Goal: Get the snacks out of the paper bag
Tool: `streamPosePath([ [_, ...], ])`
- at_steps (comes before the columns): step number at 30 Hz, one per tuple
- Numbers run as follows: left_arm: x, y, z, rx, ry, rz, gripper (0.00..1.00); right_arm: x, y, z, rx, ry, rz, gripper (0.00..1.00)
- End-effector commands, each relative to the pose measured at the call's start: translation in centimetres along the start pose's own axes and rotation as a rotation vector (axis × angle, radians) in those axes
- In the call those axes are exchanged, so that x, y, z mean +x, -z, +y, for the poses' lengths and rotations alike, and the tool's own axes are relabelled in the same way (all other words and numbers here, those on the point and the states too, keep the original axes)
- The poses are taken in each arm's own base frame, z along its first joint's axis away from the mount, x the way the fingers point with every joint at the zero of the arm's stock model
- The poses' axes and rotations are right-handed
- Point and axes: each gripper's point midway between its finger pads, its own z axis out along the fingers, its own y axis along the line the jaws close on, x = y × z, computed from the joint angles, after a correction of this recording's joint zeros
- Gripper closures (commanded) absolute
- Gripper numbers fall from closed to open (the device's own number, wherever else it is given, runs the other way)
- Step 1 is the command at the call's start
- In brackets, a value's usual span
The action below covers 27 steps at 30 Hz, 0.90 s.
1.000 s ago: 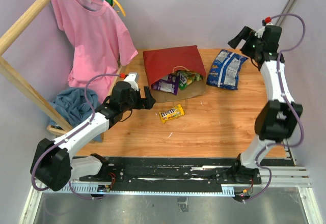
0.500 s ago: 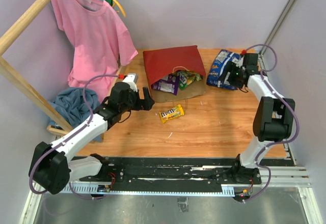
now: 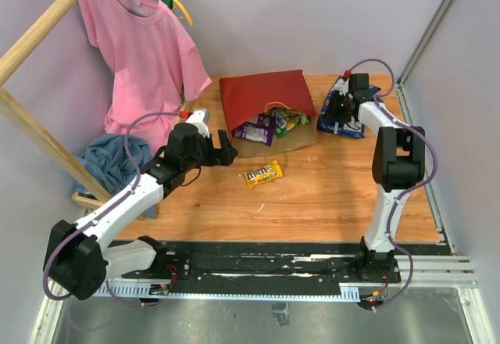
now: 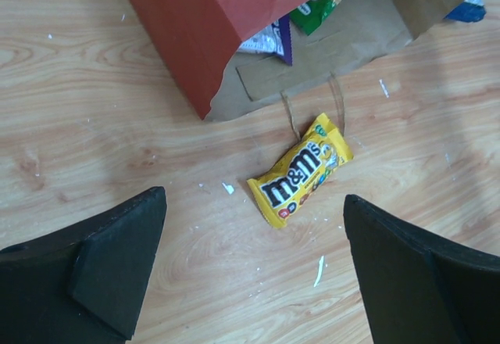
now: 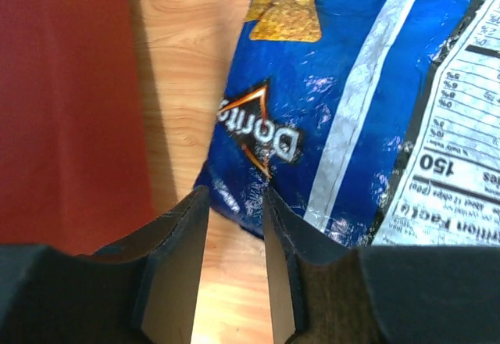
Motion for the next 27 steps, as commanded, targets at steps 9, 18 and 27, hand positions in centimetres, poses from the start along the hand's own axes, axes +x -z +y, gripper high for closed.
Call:
streamPosePath([
  [9, -3.2, 3.5, -3.3, 0.156, 0.058, -0.117, 0.00, 2.7, -1.8, -4.1, 0.082, -0.084, 0.061, 0.66],
  [18, -2.6, 4.0, -2.7, 0.130, 0.078, -0.115, 0.00, 7.2, 1.5, -7.7, 0.253, -0.136, 0.120, 0.65],
  [27, -1.3, 3.4, 1.0, -0.028, 0.029, -0.140, 0.00, 5.5, 7.5, -1.1, 0.022, -0.170, -0.014, 0.41],
])
